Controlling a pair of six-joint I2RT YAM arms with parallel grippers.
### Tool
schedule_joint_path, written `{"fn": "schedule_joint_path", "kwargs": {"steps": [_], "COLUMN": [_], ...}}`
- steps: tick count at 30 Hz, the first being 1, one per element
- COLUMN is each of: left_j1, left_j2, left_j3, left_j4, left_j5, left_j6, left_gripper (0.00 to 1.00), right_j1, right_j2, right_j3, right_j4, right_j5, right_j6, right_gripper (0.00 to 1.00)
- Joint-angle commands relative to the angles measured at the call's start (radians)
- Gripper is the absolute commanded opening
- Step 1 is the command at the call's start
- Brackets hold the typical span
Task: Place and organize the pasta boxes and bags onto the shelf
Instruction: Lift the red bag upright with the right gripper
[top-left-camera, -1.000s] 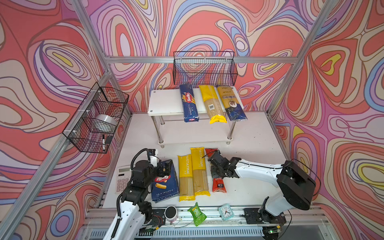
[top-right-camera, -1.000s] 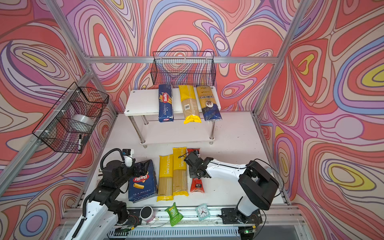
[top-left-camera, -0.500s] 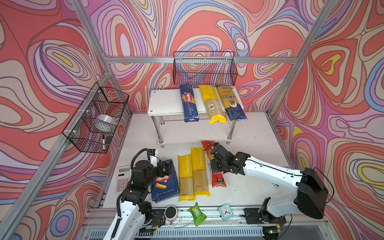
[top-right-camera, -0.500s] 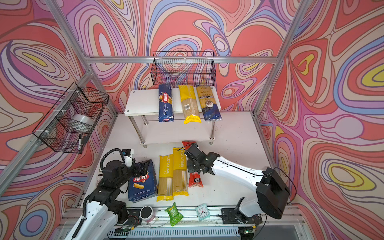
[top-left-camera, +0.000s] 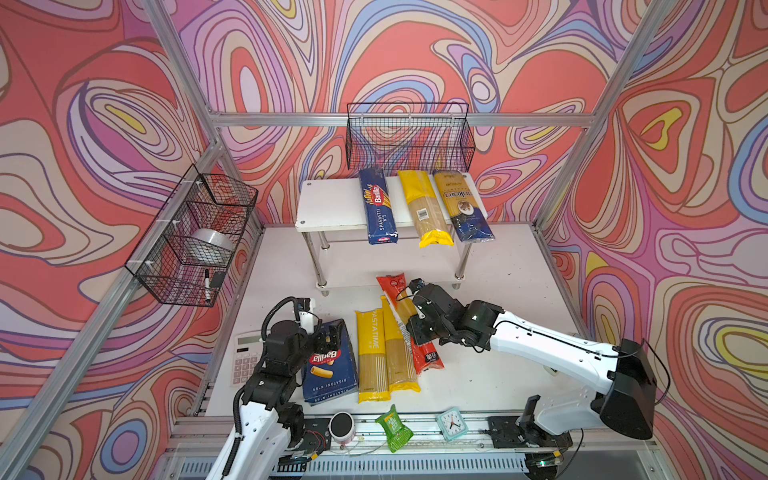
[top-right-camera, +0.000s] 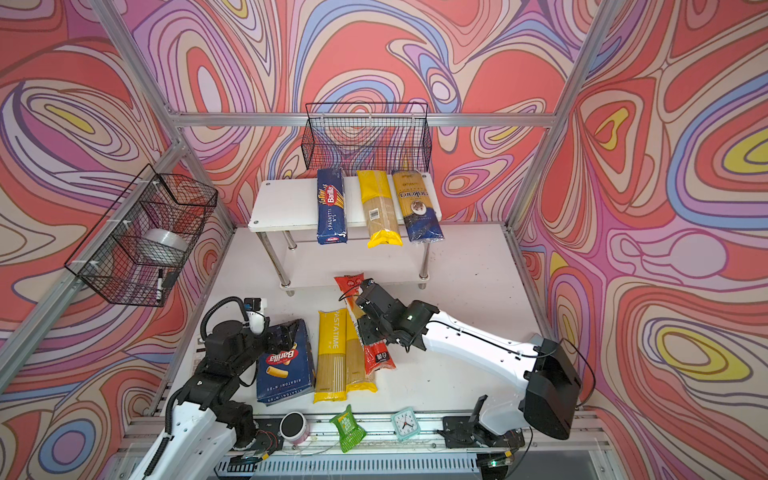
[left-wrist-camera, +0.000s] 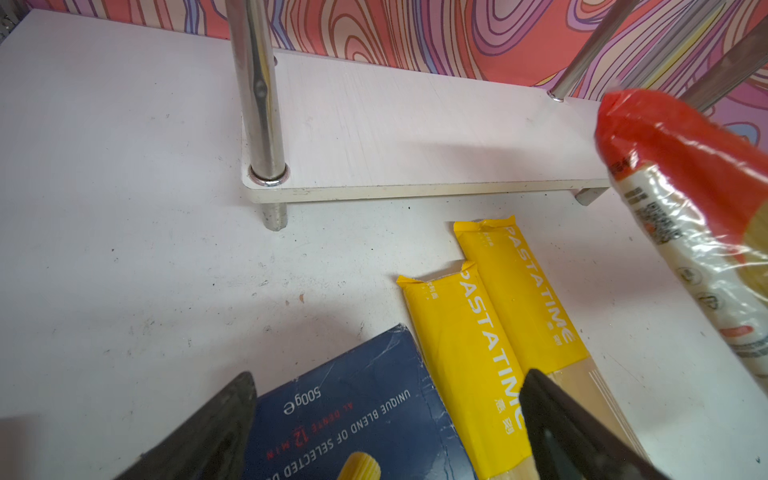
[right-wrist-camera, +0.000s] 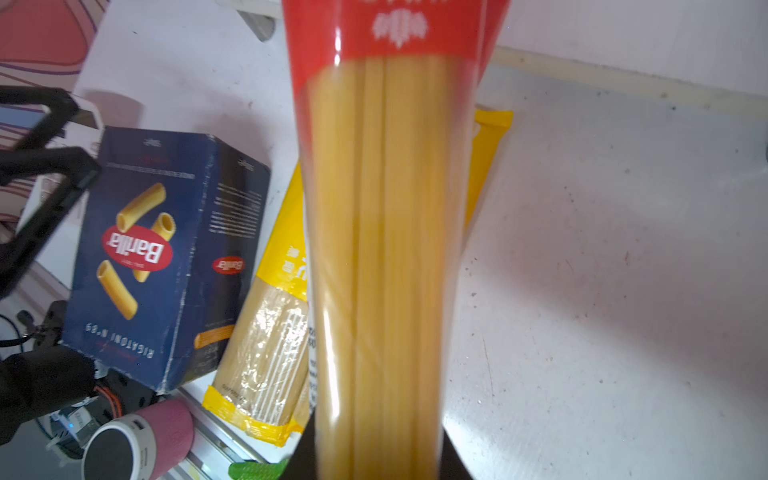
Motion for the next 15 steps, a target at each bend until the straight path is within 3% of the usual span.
{"fn": "schedule_joint_path", "kwargs": {"steps": [1,15], "left_j1": [-0.005,-0.005], "left_j2": [-0.006,-0.085], "left_j3": [-0.001,-0.020], "left_j4": [-0.006,-0.032], "left_j5": [-0.011,-0.031], "left_j6": [-0.002,-0.007], "left_gripper": [1.00,1.00], "right_j1": [0.023,0.156], "right_j2": [-0.043,0.049], "right_j3": [0.081,0.266], "right_j4": [0.107,0.137], "right_j5": [0.006,0.045], "right_j6": [-0.051,-0.171], "right_gripper": [0.18,0.19]}}
